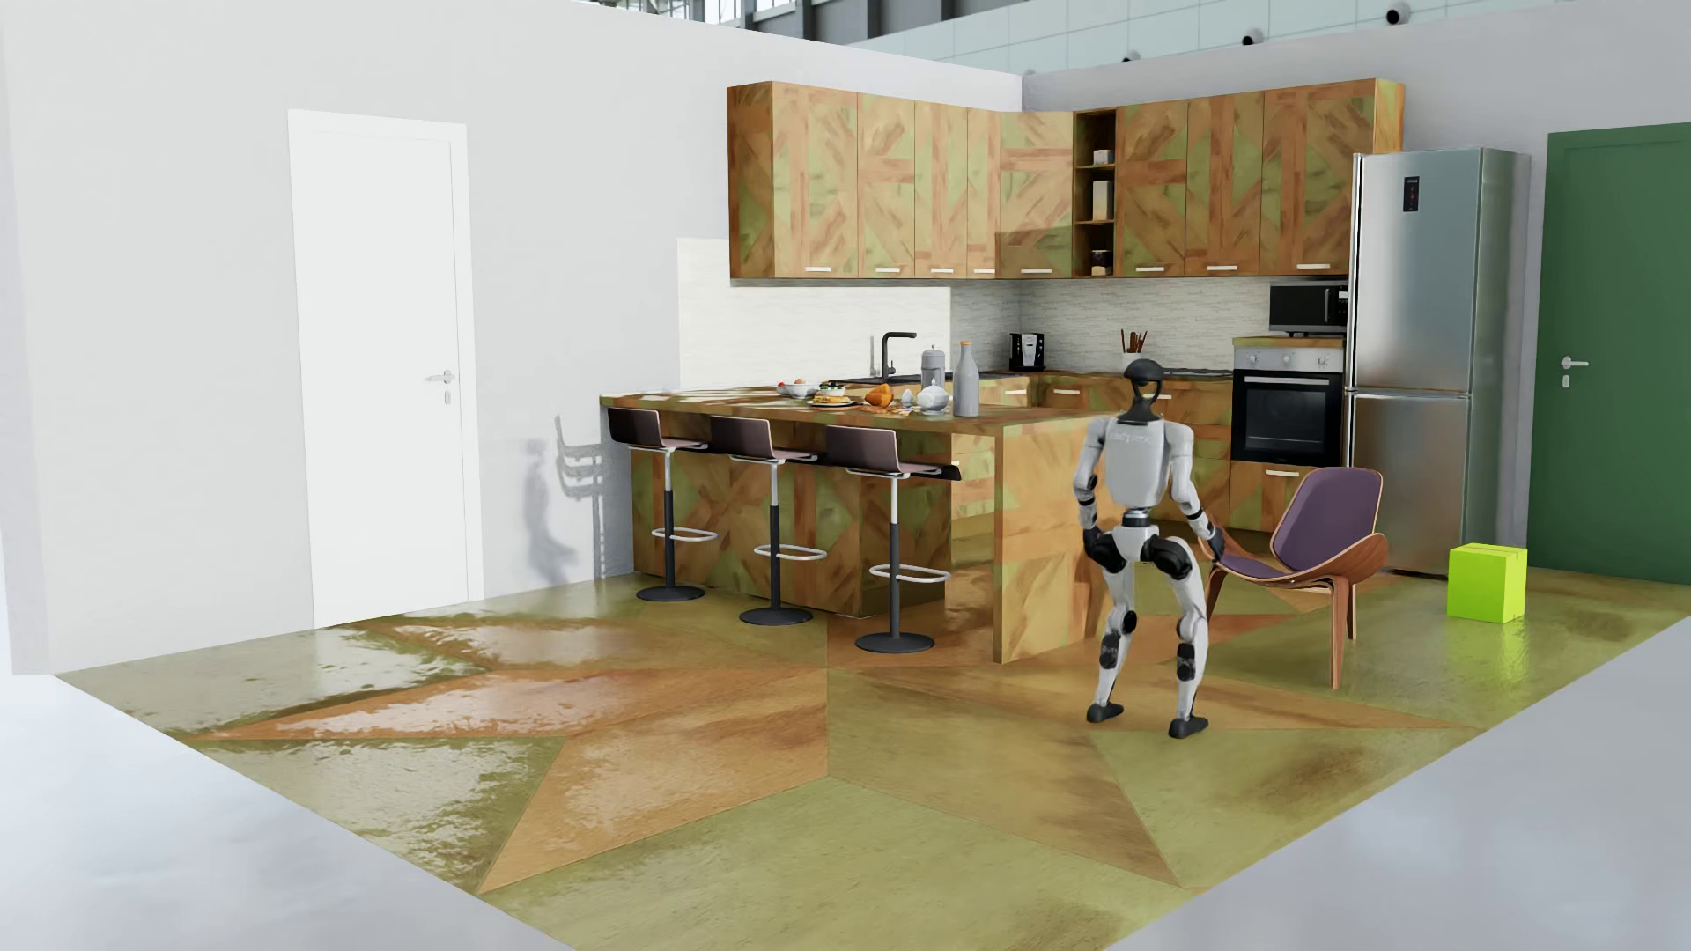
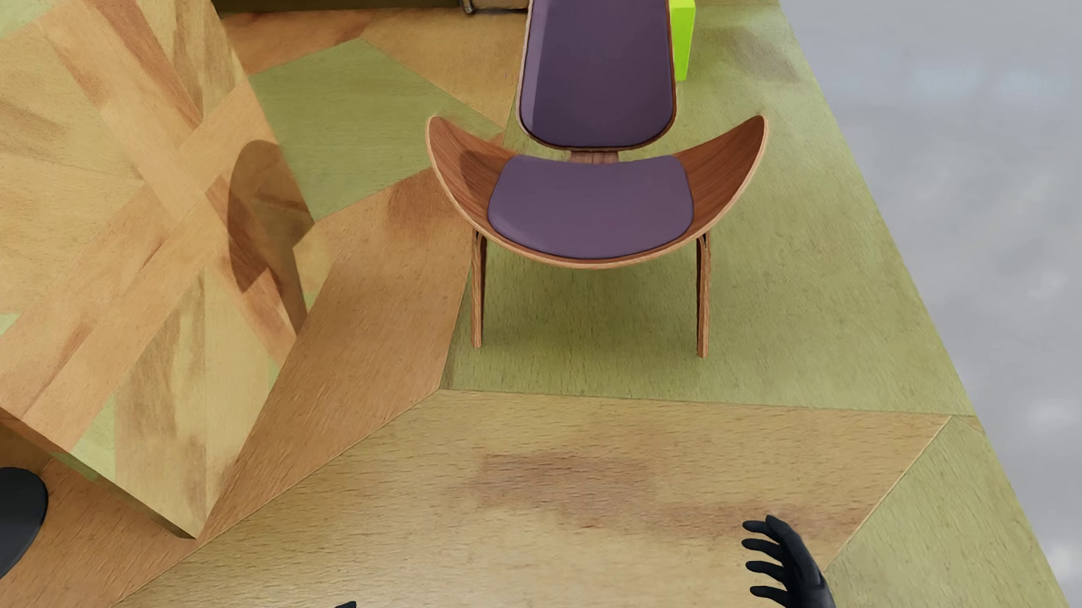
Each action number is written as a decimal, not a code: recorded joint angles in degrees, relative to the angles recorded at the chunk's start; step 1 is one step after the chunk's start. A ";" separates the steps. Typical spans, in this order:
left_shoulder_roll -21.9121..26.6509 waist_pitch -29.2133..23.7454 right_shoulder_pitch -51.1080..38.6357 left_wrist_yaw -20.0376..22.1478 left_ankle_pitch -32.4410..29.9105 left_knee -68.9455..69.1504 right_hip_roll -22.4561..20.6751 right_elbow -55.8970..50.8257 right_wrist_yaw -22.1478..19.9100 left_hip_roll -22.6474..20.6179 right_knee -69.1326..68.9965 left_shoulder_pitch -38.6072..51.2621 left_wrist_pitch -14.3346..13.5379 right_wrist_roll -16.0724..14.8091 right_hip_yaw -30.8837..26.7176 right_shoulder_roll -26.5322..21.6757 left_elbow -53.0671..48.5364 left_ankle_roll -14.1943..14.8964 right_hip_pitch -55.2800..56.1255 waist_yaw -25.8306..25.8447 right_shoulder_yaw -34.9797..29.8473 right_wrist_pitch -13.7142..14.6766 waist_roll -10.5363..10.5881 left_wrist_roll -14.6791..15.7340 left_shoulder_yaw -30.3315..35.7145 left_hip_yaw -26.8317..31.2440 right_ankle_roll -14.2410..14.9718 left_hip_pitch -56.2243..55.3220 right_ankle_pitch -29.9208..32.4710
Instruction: Go to the dark chair
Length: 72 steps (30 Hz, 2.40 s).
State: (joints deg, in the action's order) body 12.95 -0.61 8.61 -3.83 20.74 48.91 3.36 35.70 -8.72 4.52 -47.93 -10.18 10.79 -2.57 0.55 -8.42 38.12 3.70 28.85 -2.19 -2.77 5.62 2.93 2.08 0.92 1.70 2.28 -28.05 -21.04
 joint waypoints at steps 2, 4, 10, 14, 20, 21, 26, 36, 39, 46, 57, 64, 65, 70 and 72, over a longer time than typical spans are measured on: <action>-2.39 0.40 1.24 2.44 1.67 -2.68 0.66 0.56 3.88 -0.92 2.54 -0.09 0.82 2.08 -0.53 0.15 -0.81 -0.22 -4.67 -1.45 0.54 -7.71 -0.07 -2.01 1.43 -0.32 1.33 4.69 0.38; -3.07 0.76 0.97 2.58 3.32 -4.95 0.58 -1.02 8.00 -0.69 4.68 0.60 -2.31 2.21 -0.62 -2.64 0.10 -0.27 -7.43 -1.28 0.27 -11.57 -0.29 -2.45 0.86 -0.85 1.49 7.69 -1.20; -2.63 -2.76 -2.37 0.98 8.93 -8.69 0.09 -3.13 6.15 -0.25 -1.54 -3.89 -12.86 -1.65 -1.12 -0.09 -1.61 -0.65 -9.33 -2.09 -0.39 -5.03 -2.82 -1.00 3.00 -0.60 3.74 14.73 -1.33; -5.28 -4.58 1.59 9.74 7.06 2.95 0.30 1.42 7.40 -1.26 1.16 2.56 -11.83 0.45 -1.19 -2.96 -3.81 -3.40 -3.29 1.95 5.01 -5.25 -8.41 0.94 2.87 -0.40 5.15 13.03 -3.80; -1.69 -3.49 -4.17 3.10 2.65 1.59 -1.42 0.75 4.21 1.08 -19.29 0.21 -3.43 1.15 -1.92 -0.65 1.09 -1.30 -1.73 -0.15 -2.86 -5.42 -0.58 -3.29 3.89 -2.30 2.27 -1.78 5.48; -1.30 -3.73 -3.16 2.34 3.24 0.67 -1.44 0.24 5.26 0.16 -16.86 0.39 -3.78 1.89 -2.60 -0.51 0.28 -1.43 0.83 0.33 -0.99 -6.18 -1.26 -3.94 4.46 -2.50 2.96 -0.16 3.79; -4.07 -4.83 0.82 0.49 0.50 9.11 -0.87 0.37 6.70 -2.05 1.22 0.75 -11.55 1.97 -2.48 -4.58 -4.60 -13.04 0.59 0.85 2.54 -4.22 -1.46 -1.73 3.61 -0.98 1.04 -1.10 1.84; -4.70 -3.17 0.49 5.57 4.50 -4.13 -1.09 -1.31 8.08 -1.34 5.13 -0.16 -8.81 -0.97 -3.03 -4.08 -2.24 -1.19 -4.23 0.38 1.77 -6.38 -4.05 -0.28 3.18 -1.04 1.53 7.03 1.04; -3.51 -2.70 0.57 5.36 3.27 -6.17 -0.80 -1.88 7.06 -1.69 7.14 -0.30 -8.34 -1.50 -2.56 -2.11 -2.06 -1.21 -5.42 0.13 1.06 -6.02 -4.10 0.79 2.66 -0.41 1.54 7.98 2.31; -3.85 -0.07 0.82 5.75 1.78 -7.92 -0.98 -1.53 10.06 -1.45 8.10 -0.27 -9.12 0.72 -2.91 -0.46 -1.04 -0.81 -4.89 1.46 0.66 -7.38 -3.86 -0.62 2.00 -0.95 1.16 8.07 3.59; -4.37 -2.77 0.03 5.23 0.93 -8.86 -0.90 -1.96 8.65 -1.51 7.45 -0.05 -7.94 0.41 -2.38 -3.12 -1.15 -0.05 -4.68 0.52 1.21 -6.40 -2.03 -2.26 2.34 -0.40 0.40 8.34 3.39; -4.77 -1.39 0.61 7.44 0.31 -10.26 -1.69 -0.57 6.88 -0.68 8.83 1.13 -6.82 0.35 -2.35 -2.41 -2.42 0.45 -4.88 -0.25 1.02 -7.37 -2.19 -0.66 2.40 -0.57 -0.14 8.72 4.15; -4.43 -1.36 0.21 6.95 0.41 -10.22 -1.83 -0.19 7.44 -0.53 9.12 0.39 -5.85 -0.35 -2.53 -3.16 -2.22 0.36 -5.06 -1.18 1.56 -6.88 -1.84 -0.51 3.15 -0.78 -0.06 8.85 4.31; -4.47 -2.87 -1.71 4.54 0.64 -8.79 -1.19 -1.26 9.86 -1.14 7.91 -2.57 -4.00 -0.29 -1.77 -0.09 -0.75 0.21 -4.97 -1.33 -0.11 -4.90 -2.68 -2.65 2.67 0.12 0.13 8.20 3.82; -3.79 -2.73 -0.28 6.18 0.50 -8.86 -1.45 -0.94 11.03 -0.89 7.87 -1.35 -6.15 0.96 -2.23 -2.50 -2.08 0.27 -4.48 0.65 0.85 -6.02 -3.47 -1.63 3.18 -0.40 0.05 8.03 4.13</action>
